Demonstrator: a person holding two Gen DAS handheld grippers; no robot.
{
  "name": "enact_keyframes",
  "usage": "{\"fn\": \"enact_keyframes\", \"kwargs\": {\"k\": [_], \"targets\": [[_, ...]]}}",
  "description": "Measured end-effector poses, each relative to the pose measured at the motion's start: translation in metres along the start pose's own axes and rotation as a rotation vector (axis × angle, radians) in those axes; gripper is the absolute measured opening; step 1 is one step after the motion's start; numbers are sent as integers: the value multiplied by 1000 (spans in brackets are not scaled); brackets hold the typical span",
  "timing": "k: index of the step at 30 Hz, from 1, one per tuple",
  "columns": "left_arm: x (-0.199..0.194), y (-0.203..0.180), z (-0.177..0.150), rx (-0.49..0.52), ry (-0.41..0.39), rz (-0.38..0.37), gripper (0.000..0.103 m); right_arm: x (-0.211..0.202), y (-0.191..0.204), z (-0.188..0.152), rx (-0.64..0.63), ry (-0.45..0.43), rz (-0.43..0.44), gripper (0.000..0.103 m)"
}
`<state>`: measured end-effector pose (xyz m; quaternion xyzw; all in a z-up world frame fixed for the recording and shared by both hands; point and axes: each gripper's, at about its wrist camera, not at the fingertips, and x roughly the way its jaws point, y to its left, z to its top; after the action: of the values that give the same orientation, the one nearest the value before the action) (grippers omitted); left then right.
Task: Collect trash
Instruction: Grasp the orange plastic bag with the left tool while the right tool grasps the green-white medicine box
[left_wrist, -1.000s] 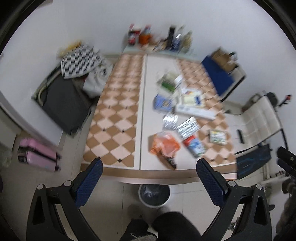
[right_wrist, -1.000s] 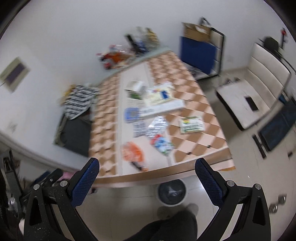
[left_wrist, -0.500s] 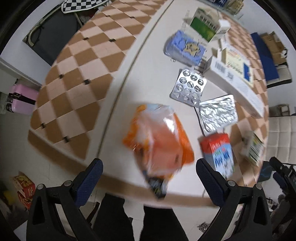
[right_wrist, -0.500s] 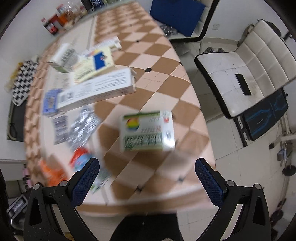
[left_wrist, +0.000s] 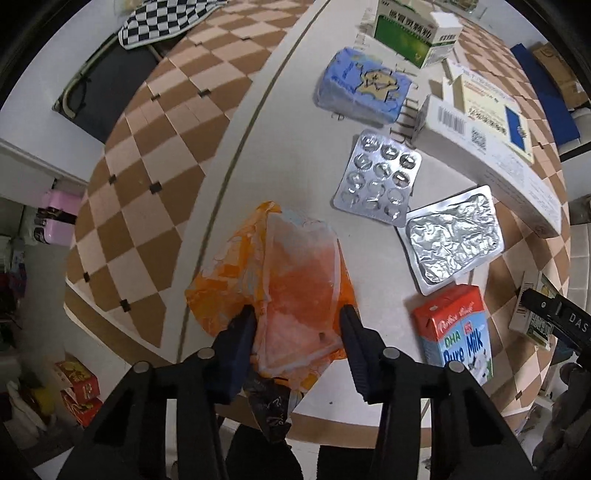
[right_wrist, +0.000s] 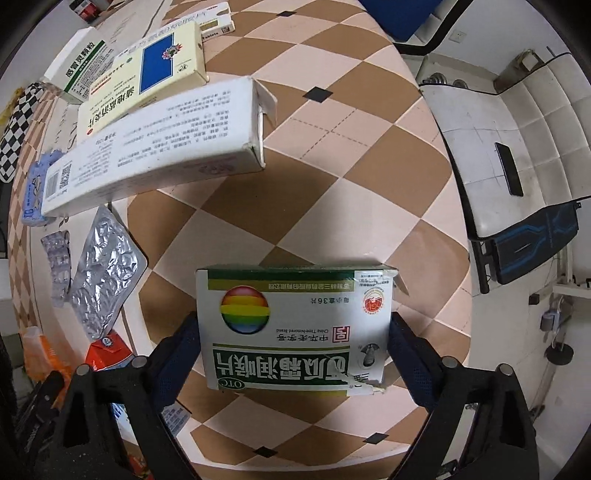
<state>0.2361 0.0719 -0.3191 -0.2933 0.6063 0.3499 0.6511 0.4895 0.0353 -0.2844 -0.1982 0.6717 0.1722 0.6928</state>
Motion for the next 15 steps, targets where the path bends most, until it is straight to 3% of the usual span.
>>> {"fn": "enact_keyframes", "kwargs": {"k": [8,15], "targets": [[-49,1,-28,85,-112,1,42,-45,3,-37,-18,-93,37,96],[-85,25,-81,207,-223,-58,42,-101,14,-127,-31,-217,87,96]]}}
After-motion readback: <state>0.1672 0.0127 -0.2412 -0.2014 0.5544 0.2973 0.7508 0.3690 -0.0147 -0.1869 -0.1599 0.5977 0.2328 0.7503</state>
